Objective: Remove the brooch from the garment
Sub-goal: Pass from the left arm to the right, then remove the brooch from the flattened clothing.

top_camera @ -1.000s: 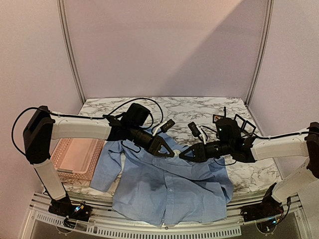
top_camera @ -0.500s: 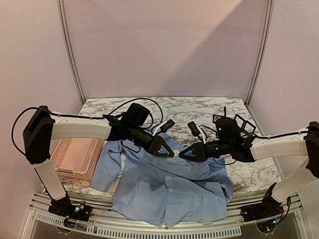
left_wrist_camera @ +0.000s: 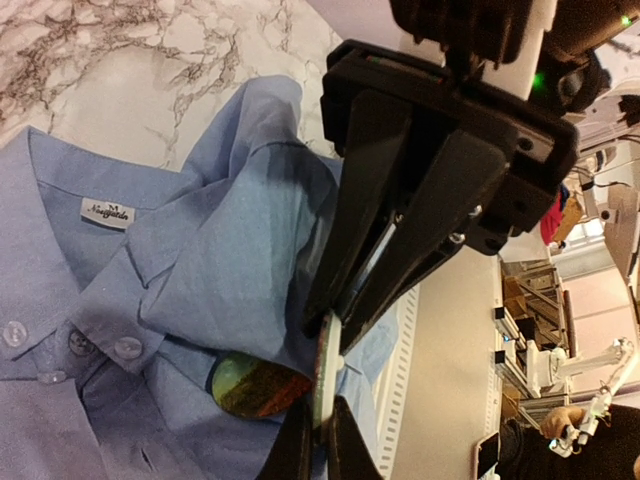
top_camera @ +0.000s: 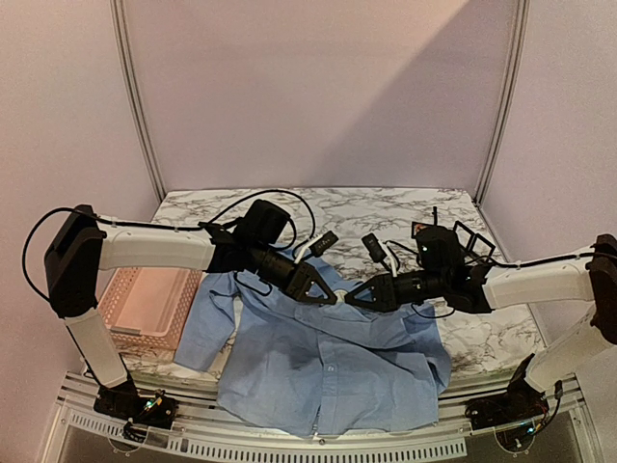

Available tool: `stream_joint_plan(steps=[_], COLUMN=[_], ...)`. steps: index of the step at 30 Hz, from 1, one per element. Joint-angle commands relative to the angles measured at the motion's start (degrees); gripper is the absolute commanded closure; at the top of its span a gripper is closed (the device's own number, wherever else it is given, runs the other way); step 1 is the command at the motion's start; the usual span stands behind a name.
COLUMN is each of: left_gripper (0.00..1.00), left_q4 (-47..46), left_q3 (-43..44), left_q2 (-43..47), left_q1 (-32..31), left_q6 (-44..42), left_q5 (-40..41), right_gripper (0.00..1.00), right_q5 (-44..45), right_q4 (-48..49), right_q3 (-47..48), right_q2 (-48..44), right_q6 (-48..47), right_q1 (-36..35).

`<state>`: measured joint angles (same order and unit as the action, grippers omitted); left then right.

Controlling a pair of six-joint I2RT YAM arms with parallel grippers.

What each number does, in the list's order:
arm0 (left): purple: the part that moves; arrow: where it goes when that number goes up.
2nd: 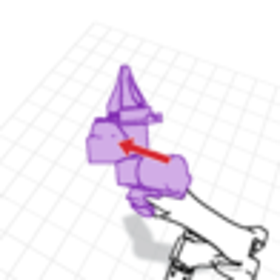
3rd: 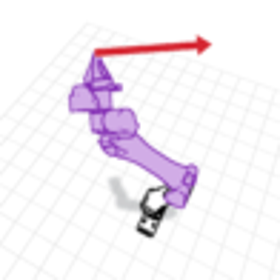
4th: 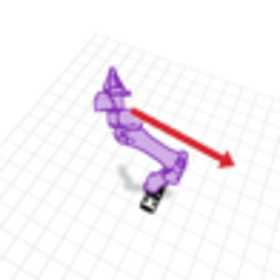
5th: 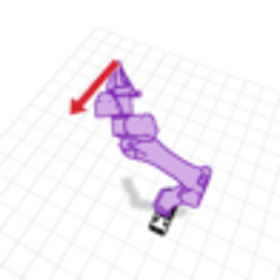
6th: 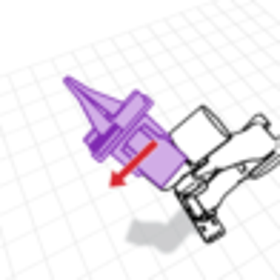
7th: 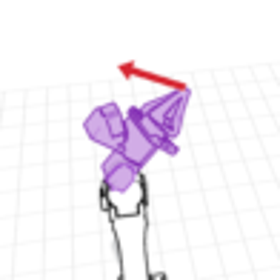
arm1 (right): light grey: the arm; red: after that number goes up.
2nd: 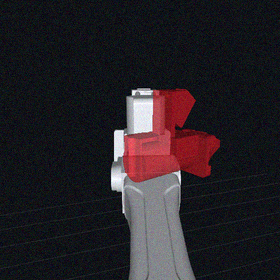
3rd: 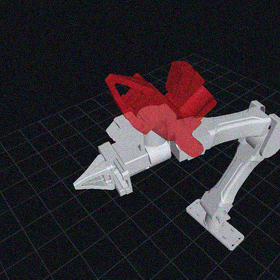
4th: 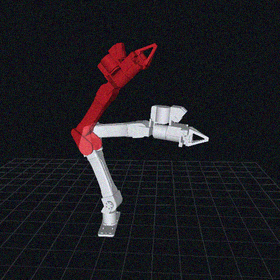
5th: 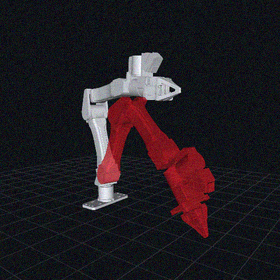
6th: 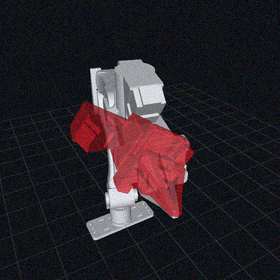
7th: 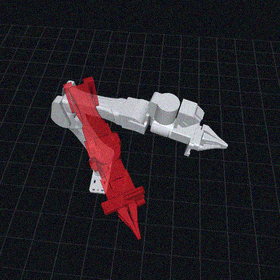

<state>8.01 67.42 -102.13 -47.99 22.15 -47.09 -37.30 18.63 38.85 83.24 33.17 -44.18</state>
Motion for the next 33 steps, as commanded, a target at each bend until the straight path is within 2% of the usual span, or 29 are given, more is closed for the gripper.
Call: stream_joint_plan(steps=[1, 5, 11, 13, 15, 17, 23, 27, 29, 31, 33], left_gripper=[1.0, 1.0, 1.0, 0.82, 0.57, 0.42, 0.27, 0.29, 0.38, 0.52, 0.58], left_q4=[-0.6, -0.6, 0.5, 1.1, 2.0, 2.7, 6.5, 10.5, 13.1, 14.3, 14.0], left_q3=[0.7, 0.7, 0.9, 1.0, 1.2, 1.2, 2.1, 3.3, 4.1, 4.6, 4.4], left_q2=[1.3, 1.4, 1.8, 2.0, 2.3, 2.8, 3.4, 3.7, 3.5, 3.5, 3.7], left_q1=[0.1, 0.1, 0.1, 0.1, 0.1, 0.1, 0.0, -0.6, -1.2, -1.8, -2.1], left_q6=[-0.5, -0.6, -1.4, -1.9, -2.7, -3.6, -6.8, -10.2, -12.2, -13.1, -13.1], left_q5=[-0.7, -0.3, 1.1, 1.7, 2.8, 3.9, 6.7, 10.4, 13.2, 14.6, 14.8], right_gripper=[0.92, 1.0, 1.0, 1.0, 1.0, 1.0, 1.0, 1.0, 1.0, 1.0, 1.0], right_q5=[-1.2, -1.2, -0.7, -0.2, 0.8, 1.5, 2.4, 2.9, 3.0, 3.1, 3.1], right_q4=[2.0, 2.1, 2.1, 1.9, 1.3, 0.7, 0.2, 0.3, 0.3, 0.3, 0.3], right_q3=[1.7, 1.7, 1.6, 1.5, 1.4, 1.3, 1.1, 0.9, 0.7, 0.7, 0.7], right_q2=[1.4, 1.4, 0.7, 0.3, -0.2, -0.7, -1.6, -1.9, -2.0, -2.1, -2.1], right_q6=[0.1, 0.1, 0.0, -0.1, -0.2, -0.5, -0.9, -0.9, -0.9, -0.9, -0.9], right_q1=[0.1, 0.1, 0.1, 0.1, 0.0, 0.1, 0.1, 0.1, 0.1, 0.0, 0.1])
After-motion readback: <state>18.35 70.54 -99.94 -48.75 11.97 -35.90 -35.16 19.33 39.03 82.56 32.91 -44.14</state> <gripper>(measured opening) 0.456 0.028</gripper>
